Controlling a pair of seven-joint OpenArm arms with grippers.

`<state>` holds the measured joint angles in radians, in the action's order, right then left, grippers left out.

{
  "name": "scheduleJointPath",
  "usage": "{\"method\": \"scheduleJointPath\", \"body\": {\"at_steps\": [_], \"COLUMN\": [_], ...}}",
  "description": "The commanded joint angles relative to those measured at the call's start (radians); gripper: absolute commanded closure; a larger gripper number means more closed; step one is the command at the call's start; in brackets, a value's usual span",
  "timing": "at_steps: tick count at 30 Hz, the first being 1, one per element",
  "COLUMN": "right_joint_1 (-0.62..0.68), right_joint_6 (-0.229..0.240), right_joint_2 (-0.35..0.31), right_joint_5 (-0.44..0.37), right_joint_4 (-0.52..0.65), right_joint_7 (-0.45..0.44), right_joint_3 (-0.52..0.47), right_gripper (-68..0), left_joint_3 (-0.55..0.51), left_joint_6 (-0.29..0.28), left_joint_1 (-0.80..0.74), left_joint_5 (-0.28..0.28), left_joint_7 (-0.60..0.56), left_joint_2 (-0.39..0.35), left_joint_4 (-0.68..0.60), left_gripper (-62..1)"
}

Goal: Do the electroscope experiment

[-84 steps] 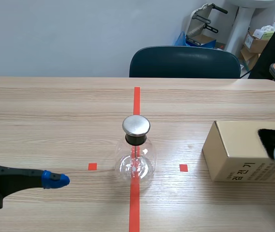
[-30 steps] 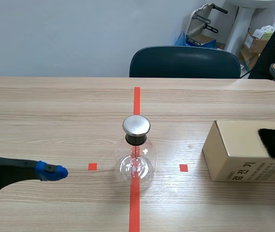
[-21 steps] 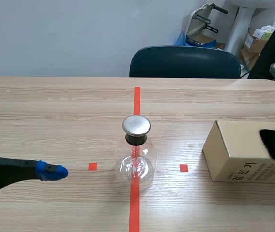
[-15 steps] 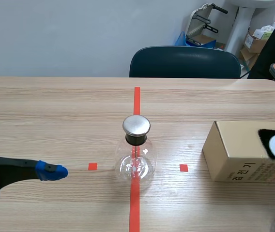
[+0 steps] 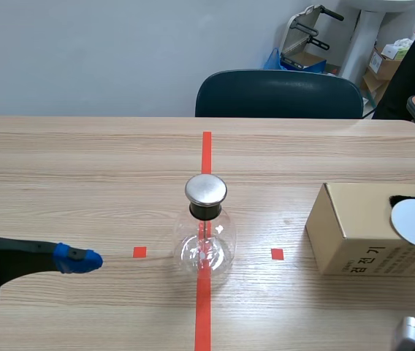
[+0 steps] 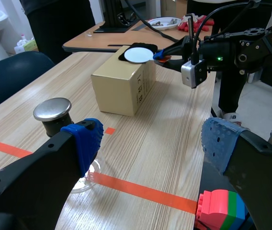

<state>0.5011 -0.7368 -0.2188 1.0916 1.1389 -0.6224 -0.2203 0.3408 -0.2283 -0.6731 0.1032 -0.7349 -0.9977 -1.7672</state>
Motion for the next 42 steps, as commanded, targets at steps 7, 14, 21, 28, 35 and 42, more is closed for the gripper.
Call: {"method": "scheduleJointPath", "body": {"at_steps": [7,14,21,28,35,42], "right_joint_1": [-0.011,-0.019,-0.019,-0.019,-0.019,-0.019], "right_joint_6": [-0.046,-0.046,-0.046,-0.046,-0.046,-0.046], "right_joint_2": [-0.016,-0.022,-0.023,-0.022,-0.023,-0.024], "right_joint_5": [0.001,-0.003,-0.002,-0.004,-0.002,-0.003], "right_joint_4": [0.004,0.004,0.004,0.004,0.004,0.004], "right_joint_7": [0.239,0.046,0.277,0.029,0.285,-0.012], "right_joint_3": [-0.005,0.006,0.006,0.006,0.006,0.006], "right_gripper": [-1.0,-1.0,-1.0,-1.0,-1.0,-1.0], "left_joint_3": [0.005,0.005,0.005,0.005,0.005,0.005], "left_joint_6": [0.002,0.006,0.01,0.01,0.025,0.025], "left_joint_1": [-0.008,-0.008,-0.008,-0.008,-0.008,-0.008], "left_joint_5": [0.008,0.008,0.008,0.008,0.008,0.008], "left_joint_7": [-0.016,-0.006,-0.005,-0.005,-0.005,-0.005], "left_joint_2": [0.002,0.002,0.002,0.002,0.002,0.003], "left_joint_4": [-0.009,-0.009,-0.009,-0.009,-0.009,-0.009], "left_gripper": [-45.2,-45.2,-45.2,-45.2,-45.2,-45.2]}}
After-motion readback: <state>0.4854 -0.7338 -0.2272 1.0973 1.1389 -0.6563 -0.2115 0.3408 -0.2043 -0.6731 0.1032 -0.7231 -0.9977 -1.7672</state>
